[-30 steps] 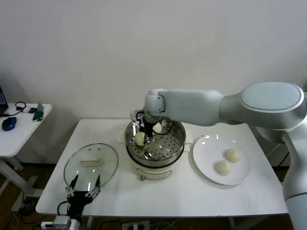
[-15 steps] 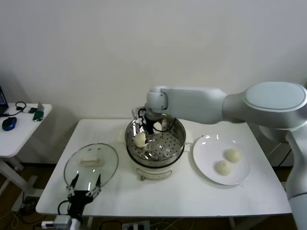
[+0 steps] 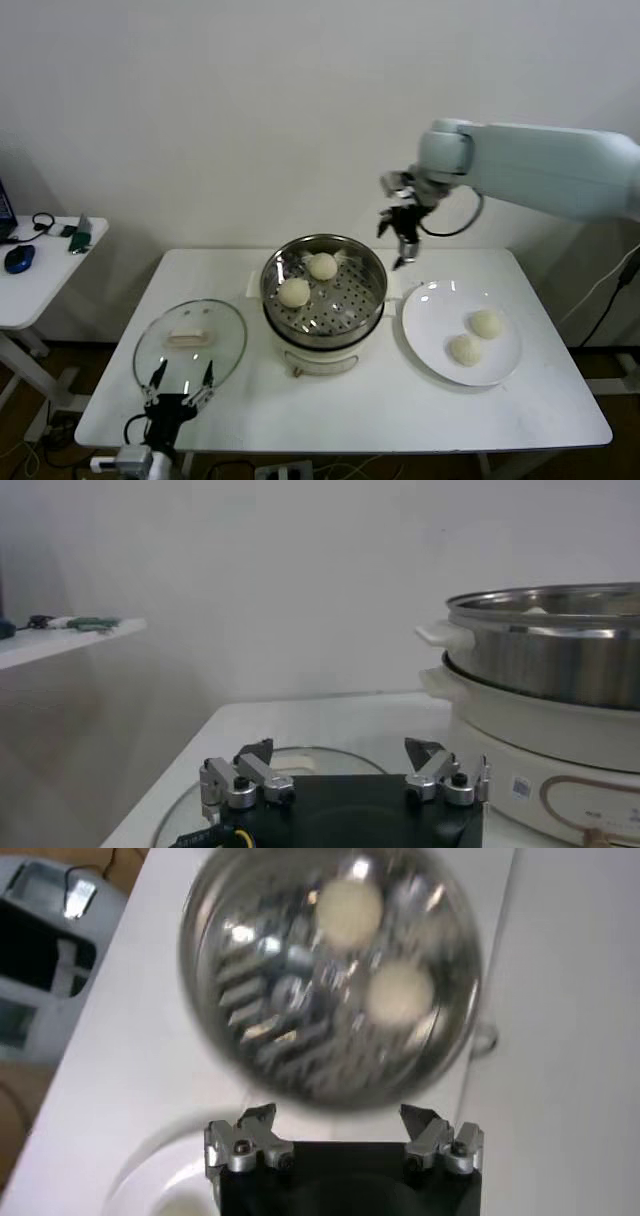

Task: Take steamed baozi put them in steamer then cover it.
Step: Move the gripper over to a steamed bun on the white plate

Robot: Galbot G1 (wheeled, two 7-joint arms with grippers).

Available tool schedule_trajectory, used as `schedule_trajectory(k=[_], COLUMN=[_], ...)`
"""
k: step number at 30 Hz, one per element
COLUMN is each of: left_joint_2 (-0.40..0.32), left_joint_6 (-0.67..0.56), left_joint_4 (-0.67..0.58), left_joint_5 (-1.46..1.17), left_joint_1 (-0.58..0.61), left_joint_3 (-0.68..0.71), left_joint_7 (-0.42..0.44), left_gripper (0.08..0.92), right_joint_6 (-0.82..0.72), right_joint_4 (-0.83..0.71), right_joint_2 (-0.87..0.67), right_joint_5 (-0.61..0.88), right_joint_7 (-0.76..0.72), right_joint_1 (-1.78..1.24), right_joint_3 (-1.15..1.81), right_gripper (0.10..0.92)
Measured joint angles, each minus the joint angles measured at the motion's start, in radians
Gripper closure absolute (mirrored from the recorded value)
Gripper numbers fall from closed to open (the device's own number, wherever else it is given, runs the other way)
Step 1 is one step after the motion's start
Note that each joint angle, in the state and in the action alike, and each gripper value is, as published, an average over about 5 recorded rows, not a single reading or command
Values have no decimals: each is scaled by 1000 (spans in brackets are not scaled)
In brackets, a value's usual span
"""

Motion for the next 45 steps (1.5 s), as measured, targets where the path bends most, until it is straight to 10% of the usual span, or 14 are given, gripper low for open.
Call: schedule_trajectory(k=[34,45], left_joint_2=[-11,-11], left_joint_6=[-6,1], left_joint_4=[19,19], left_joint_5=[4,5], left_joint_1=[0,-11], left_joint_3=[-14,-14], left_joint_7=[-2,-3], left_gripper=[177,177], right_joint_6=[-74,-61], right_joint_4=[-100,-118], right_joint_2=[-231,-223], right_joint_5=[-359,-372], right_joint_7=[123,114], right_joint_1=[-612,-643], right_joint_3=[355,388], right_gripper=[205,336])
